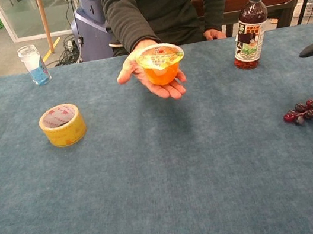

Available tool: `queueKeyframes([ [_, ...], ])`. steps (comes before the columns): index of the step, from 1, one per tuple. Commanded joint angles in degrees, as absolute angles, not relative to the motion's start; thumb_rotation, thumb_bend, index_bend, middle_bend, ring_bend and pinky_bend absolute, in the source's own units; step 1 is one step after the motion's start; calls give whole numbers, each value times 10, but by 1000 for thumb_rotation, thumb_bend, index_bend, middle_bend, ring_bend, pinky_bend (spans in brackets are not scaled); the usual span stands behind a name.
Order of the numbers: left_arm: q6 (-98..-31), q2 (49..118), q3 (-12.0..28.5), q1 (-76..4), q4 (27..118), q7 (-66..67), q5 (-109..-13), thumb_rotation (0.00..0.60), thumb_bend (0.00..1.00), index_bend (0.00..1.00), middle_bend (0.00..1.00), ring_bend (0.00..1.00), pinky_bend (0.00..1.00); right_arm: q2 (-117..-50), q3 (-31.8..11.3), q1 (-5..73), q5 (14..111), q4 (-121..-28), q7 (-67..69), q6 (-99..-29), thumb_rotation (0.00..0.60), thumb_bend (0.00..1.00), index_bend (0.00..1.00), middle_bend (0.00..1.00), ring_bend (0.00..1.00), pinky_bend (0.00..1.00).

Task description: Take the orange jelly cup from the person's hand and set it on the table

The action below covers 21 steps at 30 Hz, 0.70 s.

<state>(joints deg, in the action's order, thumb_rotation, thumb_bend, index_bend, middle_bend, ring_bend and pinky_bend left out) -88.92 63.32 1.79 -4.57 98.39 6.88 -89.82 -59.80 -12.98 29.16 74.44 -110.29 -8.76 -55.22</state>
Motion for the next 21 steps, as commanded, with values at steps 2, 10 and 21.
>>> queueKeyframes([
  [2,-889,633,18,-45,984,69,-898,600,171,386,348,291,217,-617,-146,333,706,-1099,-112,-517,600,35,0,112,0,65],
  [10,-888,634,18,-45,983,69,-898,600,171,386,348,291,216,-653,-158,387,652,-1079,-132,-493,600,35,0,130,0,65],
  [21,-886,635,18,-45,985,73,-898,600,171,397,348,291,217,-712,-166,459,590,-1025,-151,-465,600,40,0,94,0,64],
])
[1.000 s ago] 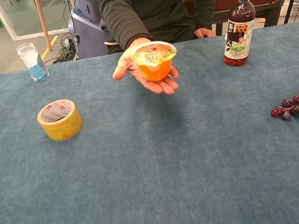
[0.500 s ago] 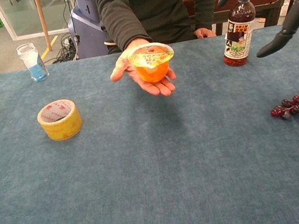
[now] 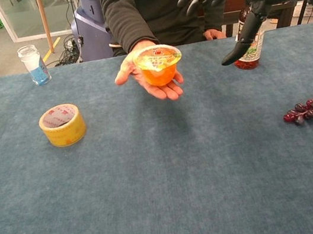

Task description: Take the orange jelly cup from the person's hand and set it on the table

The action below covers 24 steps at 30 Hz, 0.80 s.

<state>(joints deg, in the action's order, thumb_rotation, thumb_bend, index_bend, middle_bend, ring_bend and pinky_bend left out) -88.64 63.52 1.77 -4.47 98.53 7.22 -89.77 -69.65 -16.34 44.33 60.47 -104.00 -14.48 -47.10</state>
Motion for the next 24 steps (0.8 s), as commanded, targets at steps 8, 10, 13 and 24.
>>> queueKeyframes([
  [8,-886,637,17,-42,982,71,-894,600,171,399,348,291,217,-758,-168,513,552,-978,-170,-445,600,67,0,93,0,65],
  [10,-887,637,17,-42,981,71,-893,600,171,399,348,291,217,-770,-169,527,542,-965,-173,-441,600,75,0,93,0,65],
  [13,-887,638,16,-40,979,69,-892,600,171,399,348,291,217,-787,-169,545,529,-945,-176,-435,600,77,0,93,0,65],
  [24,-892,635,16,-34,974,63,-888,600,171,399,348,291,217,-828,-156,586,484,-885,-180,-416,600,103,16,97,0,65],
])
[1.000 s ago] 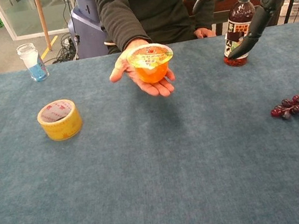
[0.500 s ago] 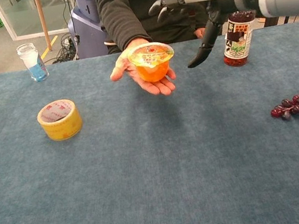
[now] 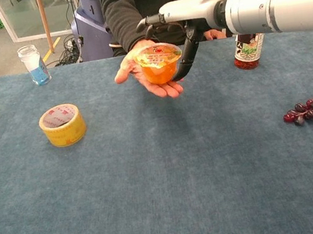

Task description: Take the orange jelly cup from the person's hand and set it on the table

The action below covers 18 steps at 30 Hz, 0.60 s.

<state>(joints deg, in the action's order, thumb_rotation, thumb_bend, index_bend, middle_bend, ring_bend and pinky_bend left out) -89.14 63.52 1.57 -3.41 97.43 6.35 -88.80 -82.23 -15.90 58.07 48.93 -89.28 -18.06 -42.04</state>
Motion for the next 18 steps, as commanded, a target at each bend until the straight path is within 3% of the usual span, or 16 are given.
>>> queueKeyframes([
  [1,-892,635,16,-33,973,62,-888,600,171,399,348,291,217,-830,-155,588,483,-882,-179,-415,600,113,25,105,0,69],
  [7,-891,635,17,-33,972,61,-886,600,171,399,348,291,217,-839,-150,596,483,-869,-177,-423,600,251,94,164,0,191],
  [13,-889,634,17,-34,971,61,-886,600,171,399,348,291,217,-852,-152,596,498,-857,-163,-439,600,336,237,233,69,356],
  [18,-889,634,17,-32,970,61,-883,600,171,399,348,291,217,-849,-159,584,528,-862,-126,-452,600,369,312,272,117,425],
])
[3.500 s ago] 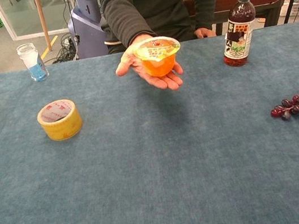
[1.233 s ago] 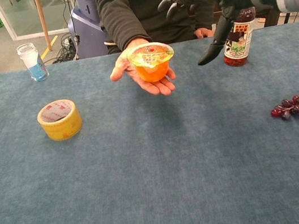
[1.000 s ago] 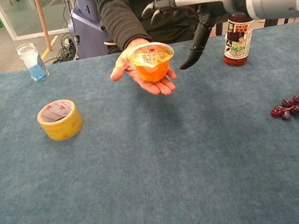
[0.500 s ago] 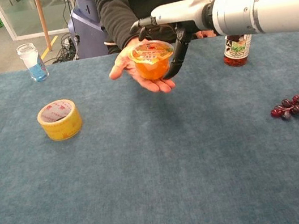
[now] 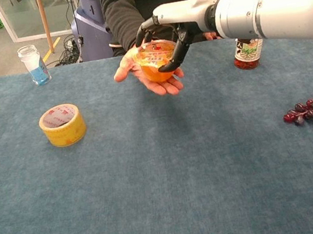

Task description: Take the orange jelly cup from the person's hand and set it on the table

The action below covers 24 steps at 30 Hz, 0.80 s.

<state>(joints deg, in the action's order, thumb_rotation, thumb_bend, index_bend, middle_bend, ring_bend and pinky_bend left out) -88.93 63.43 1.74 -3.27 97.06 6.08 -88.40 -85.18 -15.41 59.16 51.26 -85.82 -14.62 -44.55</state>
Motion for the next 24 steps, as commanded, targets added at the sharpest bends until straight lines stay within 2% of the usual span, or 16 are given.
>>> queueKeyframes([
  [1,-888,634,17,-33,970,61,-883,600,171,399,348,291,217,-846,-160,581,533,-864,-120,-453,600,369,324,278,124,431],
  [13,-882,636,19,-36,970,64,-882,600,171,399,348,291,217,-788,-162,533,606,-918,-51,-492,600,369,346,301,144,441],
  [24,-880,639,19,-38,970,63,-884,600,171,399,348,291,217,-719,-124,469,648,-969,-33,-528,600,369,346,302,144,441],
])
